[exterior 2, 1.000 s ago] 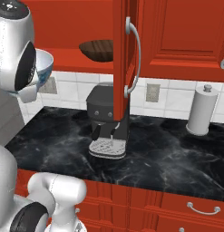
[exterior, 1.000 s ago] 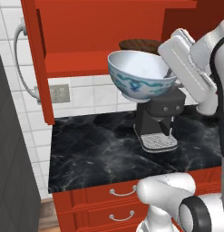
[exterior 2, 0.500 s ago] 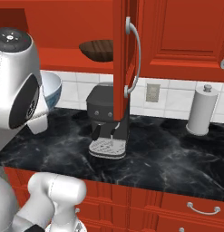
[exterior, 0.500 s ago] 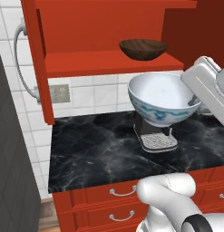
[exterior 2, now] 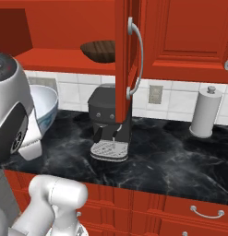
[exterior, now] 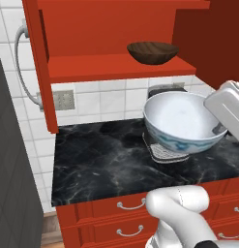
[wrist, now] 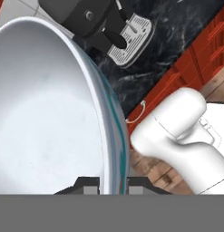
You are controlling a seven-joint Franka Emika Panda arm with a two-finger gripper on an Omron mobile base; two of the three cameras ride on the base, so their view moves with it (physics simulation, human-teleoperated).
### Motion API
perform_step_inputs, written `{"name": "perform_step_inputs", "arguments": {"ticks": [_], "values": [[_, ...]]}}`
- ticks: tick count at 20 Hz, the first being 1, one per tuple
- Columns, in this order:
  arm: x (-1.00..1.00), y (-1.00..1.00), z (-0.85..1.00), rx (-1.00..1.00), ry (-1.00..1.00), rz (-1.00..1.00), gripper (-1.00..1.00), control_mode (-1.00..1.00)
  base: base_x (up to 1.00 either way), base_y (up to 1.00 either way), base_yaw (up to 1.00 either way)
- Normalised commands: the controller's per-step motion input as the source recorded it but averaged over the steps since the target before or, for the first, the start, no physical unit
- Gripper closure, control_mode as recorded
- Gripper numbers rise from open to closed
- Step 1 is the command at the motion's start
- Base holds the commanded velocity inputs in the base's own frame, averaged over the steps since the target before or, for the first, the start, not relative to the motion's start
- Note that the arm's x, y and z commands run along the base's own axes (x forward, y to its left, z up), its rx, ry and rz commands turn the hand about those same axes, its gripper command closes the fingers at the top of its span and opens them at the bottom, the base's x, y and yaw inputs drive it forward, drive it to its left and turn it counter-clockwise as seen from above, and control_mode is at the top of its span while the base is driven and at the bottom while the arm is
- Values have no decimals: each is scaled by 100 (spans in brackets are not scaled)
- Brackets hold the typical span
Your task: Move the bowls from the cabinet to the plates on the dining table.
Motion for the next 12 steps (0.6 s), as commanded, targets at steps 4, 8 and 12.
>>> {"name": "perform_step_inputs", "arguments": {"ticks": [4,8,12], "values": [[-21,-8,-41,-1,0,0,100,-100,0,0,0],[-7,0,-13,0,2,0,100,-100,0,0,0],[0,0,0,0,0,0,100,-100,0,0,0]]}}
